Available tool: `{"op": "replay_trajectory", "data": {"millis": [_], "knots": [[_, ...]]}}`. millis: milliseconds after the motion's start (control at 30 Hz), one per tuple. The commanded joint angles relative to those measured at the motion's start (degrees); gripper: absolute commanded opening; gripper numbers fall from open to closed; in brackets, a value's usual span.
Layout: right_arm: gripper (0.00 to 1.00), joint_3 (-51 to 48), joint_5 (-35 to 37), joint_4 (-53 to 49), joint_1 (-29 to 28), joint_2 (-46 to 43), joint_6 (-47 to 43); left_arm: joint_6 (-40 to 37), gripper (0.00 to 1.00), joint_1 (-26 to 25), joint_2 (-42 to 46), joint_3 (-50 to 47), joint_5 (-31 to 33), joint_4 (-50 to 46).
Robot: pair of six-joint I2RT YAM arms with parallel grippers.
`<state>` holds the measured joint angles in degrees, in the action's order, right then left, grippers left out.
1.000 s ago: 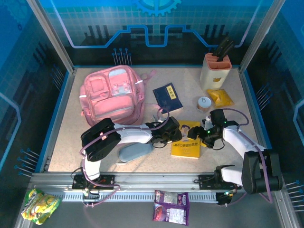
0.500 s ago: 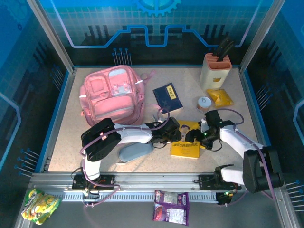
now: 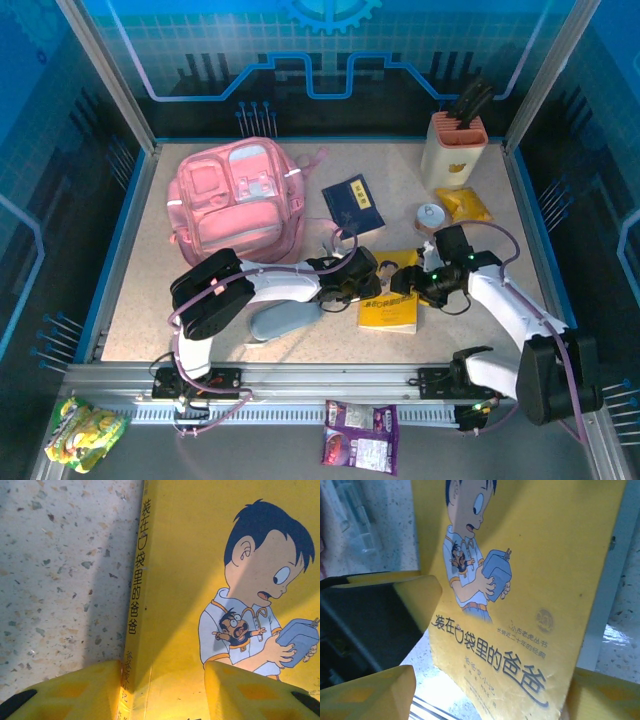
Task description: Pack the student bag
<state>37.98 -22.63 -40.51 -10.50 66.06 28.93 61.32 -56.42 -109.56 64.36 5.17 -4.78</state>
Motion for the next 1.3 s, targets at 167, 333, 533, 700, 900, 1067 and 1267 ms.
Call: {"op": "replay_trajectory", "data": {"millis": [167,333,533,700,900,1067,1267], "knots": [[0.62,2.6,-3.4,-3.8,-0.4,-2.7,-2.3,-1.9,0.48,-0.1,-0.3,0.6,0.6,-0.7],[0.54,2.5,-4.7,-4.2,0.4,-3.1,-2.9,-2.0,0.48,-0.1,-0.7,0.8,0.5,-0.8],[0.39,1.9,-6.3,-4.8,1.9,-3.7,-4.2,-2.4,0.48,0.1,-1.1,0.9,0.7,-1.3],[0.35,2.8,-7.0,-5.5,2.5,-3.4,-4.8,-2.7,0.48,0.2,-1.0,1.1,0.6,-1.5],[0.32,3.6,-7.5,-6.9,2.6,-3.6,-5.4,-2.5,0.48,0.2,-1.0,0.6,0.7,-1.2],[0.28,3.9,-7.3,-7.4,2.7,-4.5,-5.4,-2.6,0.48,0.2,-1.1,0.7,0.7,-1.4],[0.2,3.4,-7.7,-6.7,2.7,-3.6,-5.5,-2.9,0.48,0.2,-1.4,1.3,0.6,-1.8]]}}
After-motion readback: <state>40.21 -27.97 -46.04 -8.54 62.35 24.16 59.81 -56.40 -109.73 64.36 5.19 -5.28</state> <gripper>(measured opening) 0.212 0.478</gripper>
